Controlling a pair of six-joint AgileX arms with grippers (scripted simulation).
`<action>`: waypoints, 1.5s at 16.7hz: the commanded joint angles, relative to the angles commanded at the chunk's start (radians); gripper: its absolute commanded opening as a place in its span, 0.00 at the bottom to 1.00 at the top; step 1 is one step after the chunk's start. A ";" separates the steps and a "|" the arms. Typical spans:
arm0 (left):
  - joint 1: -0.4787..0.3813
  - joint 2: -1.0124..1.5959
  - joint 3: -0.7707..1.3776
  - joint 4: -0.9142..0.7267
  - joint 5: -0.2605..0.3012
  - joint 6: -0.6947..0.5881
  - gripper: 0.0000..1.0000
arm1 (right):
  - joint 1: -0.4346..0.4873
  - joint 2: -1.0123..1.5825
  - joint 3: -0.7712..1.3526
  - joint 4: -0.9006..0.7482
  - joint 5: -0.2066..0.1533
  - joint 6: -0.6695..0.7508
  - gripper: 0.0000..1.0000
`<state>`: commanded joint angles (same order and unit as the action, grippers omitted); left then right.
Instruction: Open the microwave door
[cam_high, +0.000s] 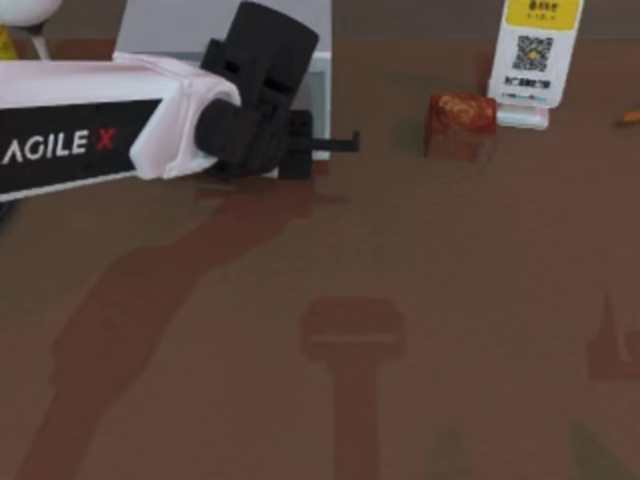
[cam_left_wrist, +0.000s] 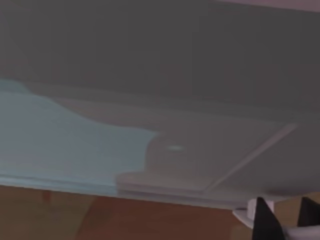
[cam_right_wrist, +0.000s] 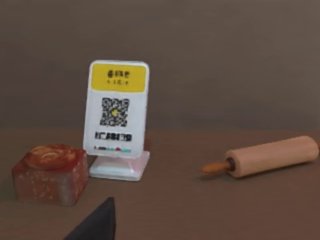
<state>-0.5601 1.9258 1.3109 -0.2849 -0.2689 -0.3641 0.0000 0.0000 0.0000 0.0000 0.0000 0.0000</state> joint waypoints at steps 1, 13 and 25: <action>0.000 0.000 0.000 0.000 0.000 0.000 0.00 | 0.000 0.000 0.000 0.000 0.000 0.000 1.00; 0.010 -0.040 -0.051 0.032 0.042 0.052 0.00 | 0.000 0.000 0.000 0.000 0.000 0.000 1.00; 0.013 -0.043 -0.061 0.033 0.046 0.060 0.00 | 0.000 0.000 0.000 0.000 0.000 0.000 1.00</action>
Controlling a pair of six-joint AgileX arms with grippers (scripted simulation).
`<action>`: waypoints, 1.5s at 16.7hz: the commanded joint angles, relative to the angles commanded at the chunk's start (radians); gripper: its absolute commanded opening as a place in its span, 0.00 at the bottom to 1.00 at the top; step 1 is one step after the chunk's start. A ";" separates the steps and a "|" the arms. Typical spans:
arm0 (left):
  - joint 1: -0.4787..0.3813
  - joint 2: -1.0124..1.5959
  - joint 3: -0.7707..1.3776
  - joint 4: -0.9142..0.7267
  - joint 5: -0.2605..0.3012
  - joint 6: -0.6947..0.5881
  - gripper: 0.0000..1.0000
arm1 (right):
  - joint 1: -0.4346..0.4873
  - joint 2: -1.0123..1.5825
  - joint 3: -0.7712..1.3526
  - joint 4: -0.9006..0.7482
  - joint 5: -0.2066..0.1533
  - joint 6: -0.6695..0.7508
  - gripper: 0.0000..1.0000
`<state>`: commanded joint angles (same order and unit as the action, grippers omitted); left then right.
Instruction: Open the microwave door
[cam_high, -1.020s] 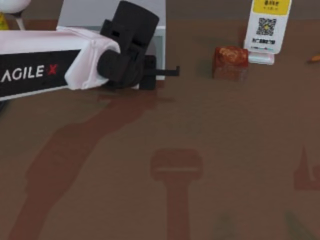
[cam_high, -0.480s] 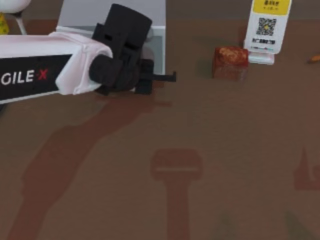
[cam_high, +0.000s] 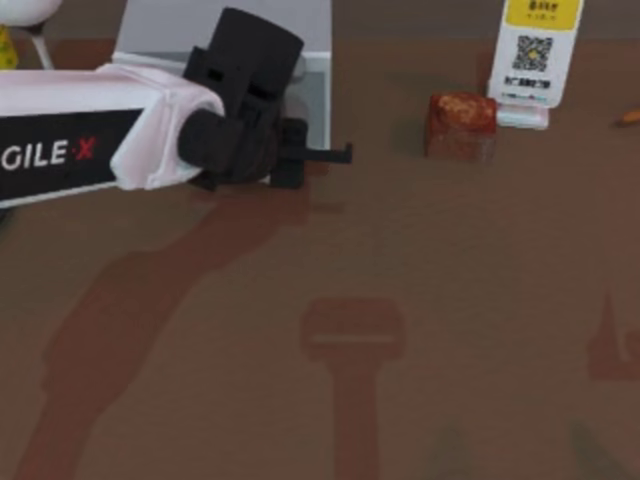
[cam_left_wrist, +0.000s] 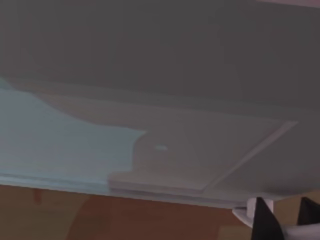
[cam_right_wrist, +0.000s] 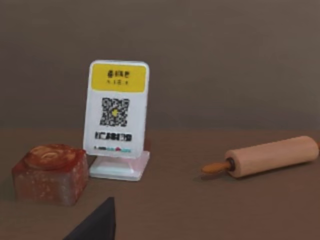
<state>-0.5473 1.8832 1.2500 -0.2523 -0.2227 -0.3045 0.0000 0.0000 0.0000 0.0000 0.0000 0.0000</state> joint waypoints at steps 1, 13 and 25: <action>0.000 0.000 0.000 0.000 0.000 0.000 0.00 | 0.000 0.000 0.000 0.000 0.000 0.000 1.00; 0.000 0.000 0.000 0.000 0.000 0.000 0.00 | 0.000 0.000 0.000 0.000 0.000 0.000 1.00; 0.015 -0.041 -0.057 0.027 0.049 0.061 0.00 | 0.000 0.000 0.000 0.000 0.000 0.000 1.00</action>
